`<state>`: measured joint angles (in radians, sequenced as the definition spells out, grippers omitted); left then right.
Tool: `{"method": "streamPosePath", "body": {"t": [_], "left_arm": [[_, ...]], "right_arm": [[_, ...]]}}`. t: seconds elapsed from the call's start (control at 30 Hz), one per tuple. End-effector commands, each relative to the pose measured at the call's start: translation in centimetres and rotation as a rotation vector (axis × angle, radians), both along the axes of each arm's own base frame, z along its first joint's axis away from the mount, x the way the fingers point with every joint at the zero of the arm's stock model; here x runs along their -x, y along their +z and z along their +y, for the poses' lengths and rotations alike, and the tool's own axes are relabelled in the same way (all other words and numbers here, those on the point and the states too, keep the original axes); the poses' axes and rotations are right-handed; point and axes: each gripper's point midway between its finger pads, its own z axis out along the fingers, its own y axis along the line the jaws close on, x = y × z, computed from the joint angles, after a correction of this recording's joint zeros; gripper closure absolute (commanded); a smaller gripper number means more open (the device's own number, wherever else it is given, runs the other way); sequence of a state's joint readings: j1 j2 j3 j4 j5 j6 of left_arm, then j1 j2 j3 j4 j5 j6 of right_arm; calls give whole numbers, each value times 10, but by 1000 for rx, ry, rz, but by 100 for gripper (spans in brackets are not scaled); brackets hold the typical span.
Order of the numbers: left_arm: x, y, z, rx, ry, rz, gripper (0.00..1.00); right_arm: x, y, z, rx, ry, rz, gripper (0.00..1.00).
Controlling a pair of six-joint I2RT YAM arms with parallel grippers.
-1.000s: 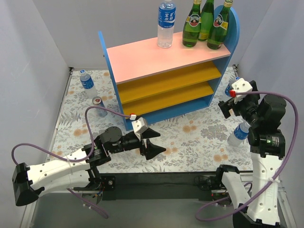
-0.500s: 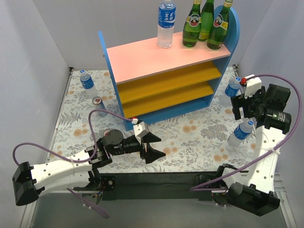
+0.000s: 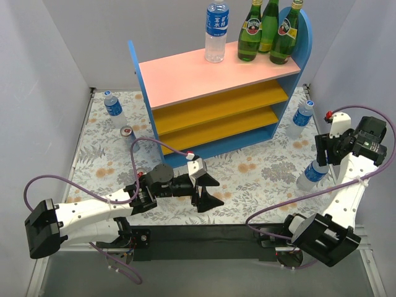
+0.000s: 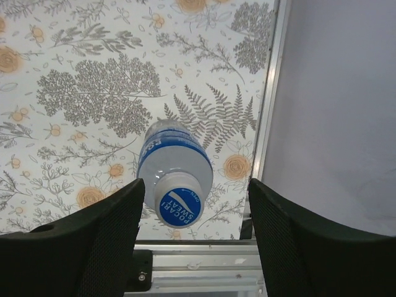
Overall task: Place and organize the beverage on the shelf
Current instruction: Pick up the drink from the center of the board.
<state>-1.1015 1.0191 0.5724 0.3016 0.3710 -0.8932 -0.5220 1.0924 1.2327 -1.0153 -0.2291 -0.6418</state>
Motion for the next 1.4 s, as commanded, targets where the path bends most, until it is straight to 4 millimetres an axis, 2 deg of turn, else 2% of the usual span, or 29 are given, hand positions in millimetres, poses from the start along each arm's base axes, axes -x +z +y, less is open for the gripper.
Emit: {"method": "streamPosePath", "body": {"t": [0.0,0.13,0.33,0.43,0.53,0.6,0.63,0.67,0.73,0.8,0.83,0.87,0.97,1.07,1.1,1.13,1.2,1.37], "left_arm": [[4,30,-3,64,-33,-45,26],[4,28,-4,39,-41,-33,26],[4,25,-6,28,-39,0,26],[4,27,-5,41,-32,7,26],[4,27,-3,46,-23,5,26],[3,25,-3,43,-20,5,26],[3,25,-3,45,-20,3,26],[2,24,-5,41,-22,-3,26],[1,22,-7,35,-27,-11,26],[-2,19,-11,26,-27,-38,26],[-4,19,-13,26,-26,-49,25],[-6,20,-15,30,-22,-68,25],[-15,17,-23,25,-17,-137,24],[-25,17,-31,33,-11,-235,23],[-28,16,-33,37,-7,-266,22],[-31,9,-34,25,-10,-311,22],[-36,11,-36,43,-4,-375,21],[-52,2,-45,34,36,-463,20]], "right_arm": [[8,-14,-5,-10,6,42,27],[11,-25,0,-38,27,50,27],[8,-37,4,-72,68,70,35],[3,-33,5,-77,89,53,39],[1,-26,6,-67,99,30,48],[0,-24,7,-63,118,20,58],[-1,-23,8,-65,124,14,73],[0,-23,10,-67,135,13,83],[-1,-14,13,-42,186,-19,96],[3,-2,33,-76,273,-61,99],[0,12,45,-72,361,-116,99],[8,15,57,-103,406,-109,99],[13,31,95,-160,571,-152,99],[20,34,141,-245,735,-147,99],[26,32,163,-269,832,-136,99],[30,33,176,-298,878,-135,99],[38,35,203,-342,984,-125,99],[48,48,249,-400,1186,-158,99]]}}
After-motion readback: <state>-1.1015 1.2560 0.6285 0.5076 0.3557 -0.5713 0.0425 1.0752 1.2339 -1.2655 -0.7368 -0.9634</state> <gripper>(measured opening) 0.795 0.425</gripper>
